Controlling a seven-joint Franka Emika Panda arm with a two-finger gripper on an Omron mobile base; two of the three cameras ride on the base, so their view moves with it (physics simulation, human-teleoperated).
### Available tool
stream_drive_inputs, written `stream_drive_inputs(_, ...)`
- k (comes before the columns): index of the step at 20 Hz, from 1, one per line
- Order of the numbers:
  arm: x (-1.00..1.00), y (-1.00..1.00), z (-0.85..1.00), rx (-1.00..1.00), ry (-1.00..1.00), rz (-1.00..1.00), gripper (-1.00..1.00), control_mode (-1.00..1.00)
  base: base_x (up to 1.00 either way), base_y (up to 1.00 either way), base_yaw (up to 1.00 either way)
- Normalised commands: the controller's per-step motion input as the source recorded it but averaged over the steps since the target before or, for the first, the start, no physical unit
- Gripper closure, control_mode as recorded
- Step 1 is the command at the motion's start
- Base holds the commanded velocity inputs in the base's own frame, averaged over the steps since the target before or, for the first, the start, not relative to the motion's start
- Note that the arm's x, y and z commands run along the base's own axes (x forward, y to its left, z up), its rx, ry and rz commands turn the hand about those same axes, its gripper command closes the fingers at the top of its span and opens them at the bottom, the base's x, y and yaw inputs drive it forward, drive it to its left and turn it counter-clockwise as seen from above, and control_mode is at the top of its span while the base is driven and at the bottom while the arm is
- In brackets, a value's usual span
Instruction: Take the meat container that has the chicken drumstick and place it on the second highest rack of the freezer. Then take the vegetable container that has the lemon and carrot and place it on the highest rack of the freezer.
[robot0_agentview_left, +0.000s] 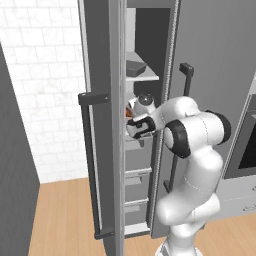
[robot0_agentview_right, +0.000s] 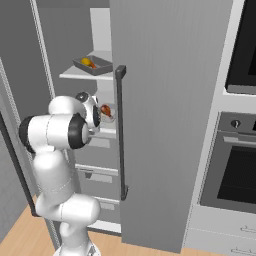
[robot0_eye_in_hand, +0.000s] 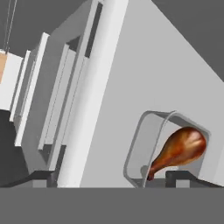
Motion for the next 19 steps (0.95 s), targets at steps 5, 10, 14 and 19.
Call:
stream_drive_inputs(5,-0.95,-0.1,0.65,0.06,-0.05,0.0,-1.0,-1.0,0.0,0.0,0.0)
stream_drive_inputs(10,-0.83,-0.15,0.72,0.06,-0.01,0.0,-1.0,-1.0,0.0,0.0,0.0)
stream_drive_inputs(14,-0.44,-0.15,0.64,0.05,-0.03,0.0,-1.0,-1.0,0.0,0.0,0.0)
stream_drive_inputs(19,-0.76,-0.05,0.37,0.01,-0.04,0.0,-1.0,-1.0,0.0,0.0,0.0)
